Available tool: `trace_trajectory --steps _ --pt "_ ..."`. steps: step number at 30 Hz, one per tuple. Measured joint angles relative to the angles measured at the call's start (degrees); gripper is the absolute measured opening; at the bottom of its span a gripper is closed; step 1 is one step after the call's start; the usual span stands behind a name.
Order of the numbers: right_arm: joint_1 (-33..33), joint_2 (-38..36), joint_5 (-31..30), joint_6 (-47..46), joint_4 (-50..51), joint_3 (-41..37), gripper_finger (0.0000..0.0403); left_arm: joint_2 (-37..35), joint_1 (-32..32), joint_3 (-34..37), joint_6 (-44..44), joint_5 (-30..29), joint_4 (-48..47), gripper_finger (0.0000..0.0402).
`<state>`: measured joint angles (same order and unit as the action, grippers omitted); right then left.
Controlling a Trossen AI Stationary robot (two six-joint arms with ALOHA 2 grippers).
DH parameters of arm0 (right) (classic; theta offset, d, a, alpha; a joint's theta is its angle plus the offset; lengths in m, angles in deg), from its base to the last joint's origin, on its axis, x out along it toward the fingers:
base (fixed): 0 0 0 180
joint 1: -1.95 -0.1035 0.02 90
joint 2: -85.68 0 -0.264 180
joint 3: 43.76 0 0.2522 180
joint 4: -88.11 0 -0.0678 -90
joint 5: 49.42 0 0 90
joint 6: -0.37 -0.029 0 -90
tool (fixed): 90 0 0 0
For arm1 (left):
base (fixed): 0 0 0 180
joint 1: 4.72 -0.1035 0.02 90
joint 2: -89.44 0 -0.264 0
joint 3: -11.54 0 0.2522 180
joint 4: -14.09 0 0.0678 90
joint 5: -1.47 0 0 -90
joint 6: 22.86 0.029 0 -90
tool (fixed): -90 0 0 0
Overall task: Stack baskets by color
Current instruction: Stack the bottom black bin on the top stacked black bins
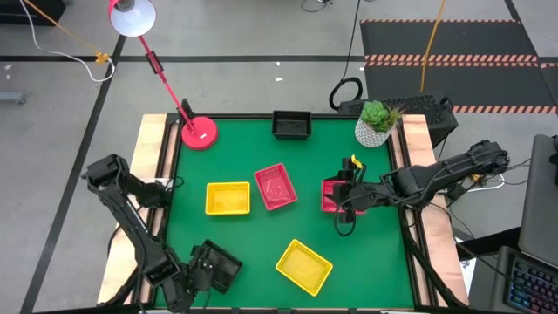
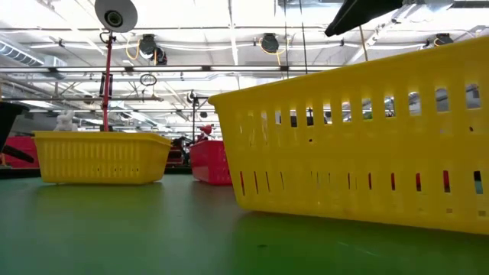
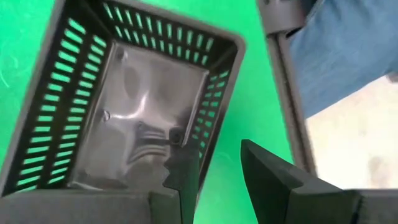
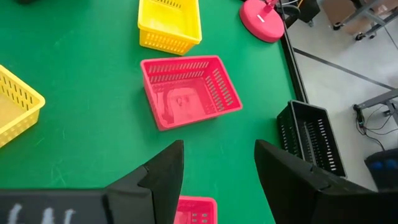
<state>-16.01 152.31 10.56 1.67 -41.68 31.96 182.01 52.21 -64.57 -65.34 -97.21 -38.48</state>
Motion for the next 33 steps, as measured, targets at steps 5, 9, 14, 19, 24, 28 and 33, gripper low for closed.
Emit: trace_trajectory --steps 5,9,14,19,24,28,33 --pt "0.0 0.0 0.0 -0.1 0.0 0.0 0.0189 2.4 0.2 0.0 0.5 -0.4 0.0 0.012" --pt "0.0 0.0 0.0 -0.1 0.0 0.0 0.0189 4.2 0.3 0.0 3.4 -0.4 -0.7 0.012" --pt "0.0 0.0 0.0 0.0 0.0 0.0 0.0189 5.5 0.1 0.0 7.8 -0.4 -0.8 0.0119" --pt "0.0 0.0 0.0 0.0 0.0 0.0 0.0189 5.5 0.1 0.0 9.7 -0.5 -0.8 0.0092" --pt "0.0 0.0 0.0 0.0 0.0 0.0 0.0189 5.5 -0.1 0.0 10.8 -0.3 -0.6 0.0016" --pt "0.0 0.0 0.0 0.0 0.0 0.0 0.0189 5.1 -1.0 -0.1 11.0 0.1 -0.4 0.0015" --pt "0.0 0.0 0.0 0.0 0.0 0.0 0.0189 4.4 -3.8 -3.4 14.2 0.9 -3.2 0.0008"
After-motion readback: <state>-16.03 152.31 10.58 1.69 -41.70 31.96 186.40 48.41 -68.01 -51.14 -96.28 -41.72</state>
